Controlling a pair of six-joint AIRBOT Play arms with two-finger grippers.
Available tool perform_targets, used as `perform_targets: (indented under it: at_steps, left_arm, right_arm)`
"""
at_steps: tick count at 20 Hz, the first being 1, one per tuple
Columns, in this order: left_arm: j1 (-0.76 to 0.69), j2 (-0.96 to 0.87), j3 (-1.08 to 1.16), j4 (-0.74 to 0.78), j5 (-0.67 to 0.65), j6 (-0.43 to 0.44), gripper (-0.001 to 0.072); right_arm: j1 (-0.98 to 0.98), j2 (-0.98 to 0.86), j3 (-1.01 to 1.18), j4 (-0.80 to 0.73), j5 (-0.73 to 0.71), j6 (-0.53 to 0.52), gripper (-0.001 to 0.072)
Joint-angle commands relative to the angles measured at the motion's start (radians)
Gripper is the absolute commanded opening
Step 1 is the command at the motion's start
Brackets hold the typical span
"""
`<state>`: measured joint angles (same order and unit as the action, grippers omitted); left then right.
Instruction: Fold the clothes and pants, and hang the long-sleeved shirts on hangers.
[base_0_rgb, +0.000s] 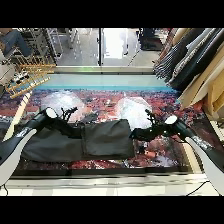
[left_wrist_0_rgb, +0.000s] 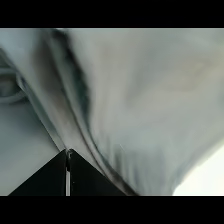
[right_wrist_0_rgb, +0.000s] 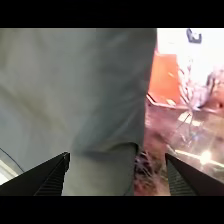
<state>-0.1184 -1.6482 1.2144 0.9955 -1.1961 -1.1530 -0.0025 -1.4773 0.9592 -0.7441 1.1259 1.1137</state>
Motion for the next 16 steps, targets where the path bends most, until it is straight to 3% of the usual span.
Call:
perform_targets:
  at_steps: [1,4,10,11,12,13,14,16]
  left_arm:
    - [-0.021,-0.044,0.000,0.026,0.041,-0.026,0.0013]
    - [-0.021,-0.048,0.000,0.026,0.041,-0.026,0.0013]
    - [-0.021,-0.047,0.000,0.025,0.042,-0.026,0.0013]
    - [-0.021,-0.045,0.002,0.024,0.041,-0.027,0.0013]
    - [-0.021,-0.040,0.006,0.018,0.040,-0.030,0.0013]
    - [-0.017,-0.025,0.012,-0.006,0.030,-0.030,0.0014]
    - [-0.013,-0.001,0.022,-0.038,0.013,-0.029,0.0014]
    - [-0.004,0.079,0.055,-0.062,-0.049,-0.029,0.0014]
  right_arm:
    - [-0.013,-0.045,-0.045,0.122,-0.022,-0.168,0.0701]
    - [-0.013,-0.056,-0.045,0.184,-0.023,-0.241,0.0701]
    - [0.054,-0.131,-0.045,0.245,-0.065,-0.270,0.0695]
    - [0.074,-0.154,-0.045,0.265,-0.080,-0.267,0.0650]
    - [0.085,-0.169,-0.045,0.294,-0.084,-0.267,0.0455]
    - [0.087,-0.170,-0.045,0.319,-0.083,-0.267,0.0144]
    - [0.083,-0.158,-0.040,0.315,-0.077,-0.264,0.0022]
    - [0.046,-0.099,-0.019,0.179,-0.076,-0.173,0.0021]
